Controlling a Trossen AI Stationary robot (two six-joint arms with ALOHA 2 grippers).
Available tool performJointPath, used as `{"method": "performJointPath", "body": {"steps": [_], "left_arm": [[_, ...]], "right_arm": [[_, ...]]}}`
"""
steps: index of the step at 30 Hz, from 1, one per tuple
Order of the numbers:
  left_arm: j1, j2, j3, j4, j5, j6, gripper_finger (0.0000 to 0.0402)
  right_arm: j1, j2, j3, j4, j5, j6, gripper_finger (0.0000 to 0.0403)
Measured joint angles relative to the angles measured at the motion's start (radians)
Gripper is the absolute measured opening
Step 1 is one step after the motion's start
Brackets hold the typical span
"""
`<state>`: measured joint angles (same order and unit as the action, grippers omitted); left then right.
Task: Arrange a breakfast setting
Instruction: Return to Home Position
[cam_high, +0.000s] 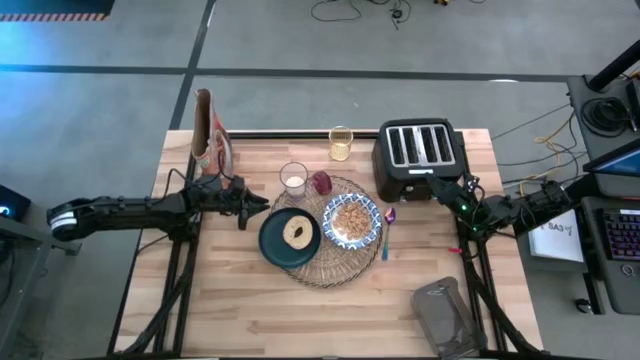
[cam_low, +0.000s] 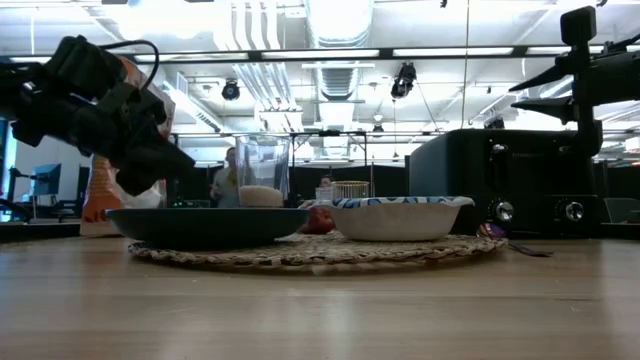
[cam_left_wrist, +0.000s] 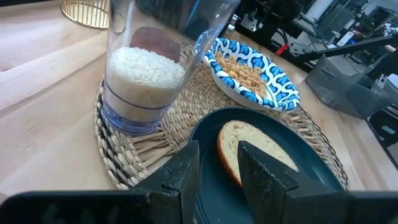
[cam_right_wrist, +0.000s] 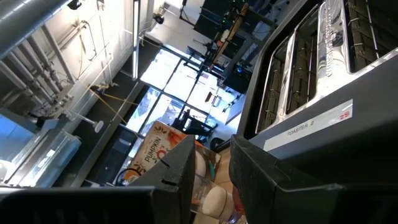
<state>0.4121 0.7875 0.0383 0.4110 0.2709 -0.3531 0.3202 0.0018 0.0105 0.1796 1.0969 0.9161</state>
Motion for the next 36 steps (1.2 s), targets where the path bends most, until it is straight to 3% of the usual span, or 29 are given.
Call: {"method": "performJointPath", "body": {"steps": [36], "left_arm": [[0.000, 0.072, 0.000, 0.000, 0.000, 0.000, 0.0095]], "right_arm": [[0.000, 0.033, 0.000, 0.000, 0.000, 0.000, 0.0091]]}}
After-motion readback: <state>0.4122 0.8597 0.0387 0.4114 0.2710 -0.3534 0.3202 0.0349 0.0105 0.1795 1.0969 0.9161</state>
